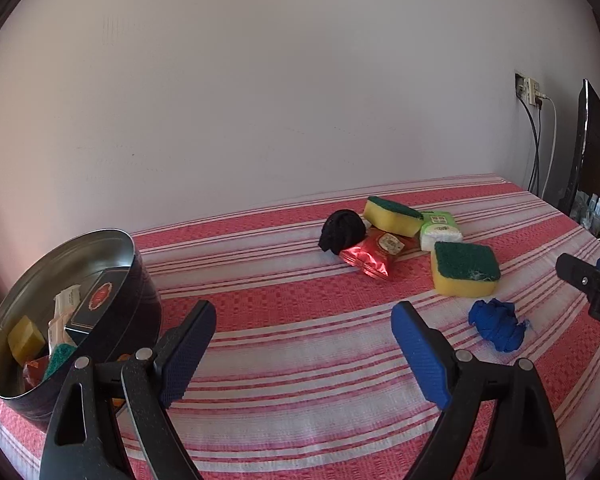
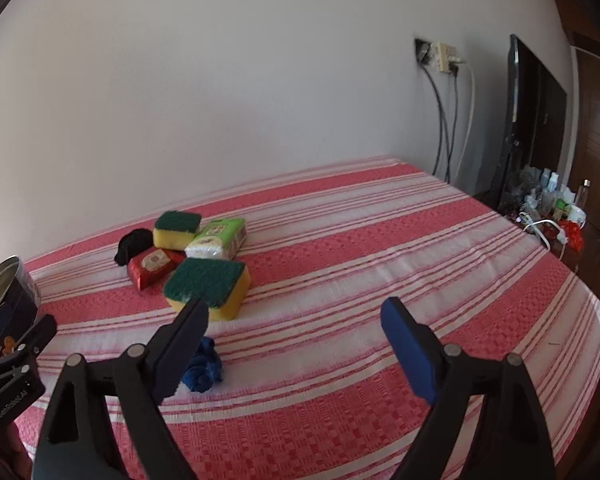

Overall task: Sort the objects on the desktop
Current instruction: 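Grasp the blue cloth with the right tool while the left tool grasps the green-yellow sponge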

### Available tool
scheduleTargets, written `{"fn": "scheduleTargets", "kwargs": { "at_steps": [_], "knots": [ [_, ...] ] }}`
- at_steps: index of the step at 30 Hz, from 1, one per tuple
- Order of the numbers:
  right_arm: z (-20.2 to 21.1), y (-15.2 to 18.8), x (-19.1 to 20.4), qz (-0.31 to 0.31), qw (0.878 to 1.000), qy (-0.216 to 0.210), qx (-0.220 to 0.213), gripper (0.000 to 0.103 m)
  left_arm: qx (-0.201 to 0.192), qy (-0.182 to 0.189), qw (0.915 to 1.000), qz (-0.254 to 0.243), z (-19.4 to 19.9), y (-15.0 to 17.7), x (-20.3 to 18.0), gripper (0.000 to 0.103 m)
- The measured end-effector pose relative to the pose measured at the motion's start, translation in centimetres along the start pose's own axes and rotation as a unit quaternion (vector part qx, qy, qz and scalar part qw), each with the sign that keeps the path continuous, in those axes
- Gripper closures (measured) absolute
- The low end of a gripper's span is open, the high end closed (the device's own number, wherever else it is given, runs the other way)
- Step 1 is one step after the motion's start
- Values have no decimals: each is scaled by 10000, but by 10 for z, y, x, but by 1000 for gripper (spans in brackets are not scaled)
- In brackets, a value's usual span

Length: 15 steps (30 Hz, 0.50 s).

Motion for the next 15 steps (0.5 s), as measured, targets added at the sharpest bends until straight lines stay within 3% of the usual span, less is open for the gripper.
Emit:
{"fn": "scheduleTargets", "kwargs": {
  "at_steps": [3,6,12,15],
  "knots": [
    [-13,12,20,274,9975,-433,489,18,143,96,9998,-39,-4,3,-9,12],
    [-28,23,41,711,9919,-604,866,32,198,139,9997,-63,-5,4,-12,12],
    [-55,39,62,915,9801,-952,1484,37,416,157,9990,56,-16,6,-8,12],
    [-54,44,66,1228,9785,-919,1376,60,513,186,9985,70,-21,7,-10,12]
  ]
}}
Point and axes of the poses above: each gripper's, at about its wrist camera, not at the fingertips, and z roughly against the way its jaws point, x to its left, y to its underside, the point moved 4 cm from there along -z, roughly the way its jaws point, and after that the axes turned 15 degrees about -x, right-handed, at the moved point
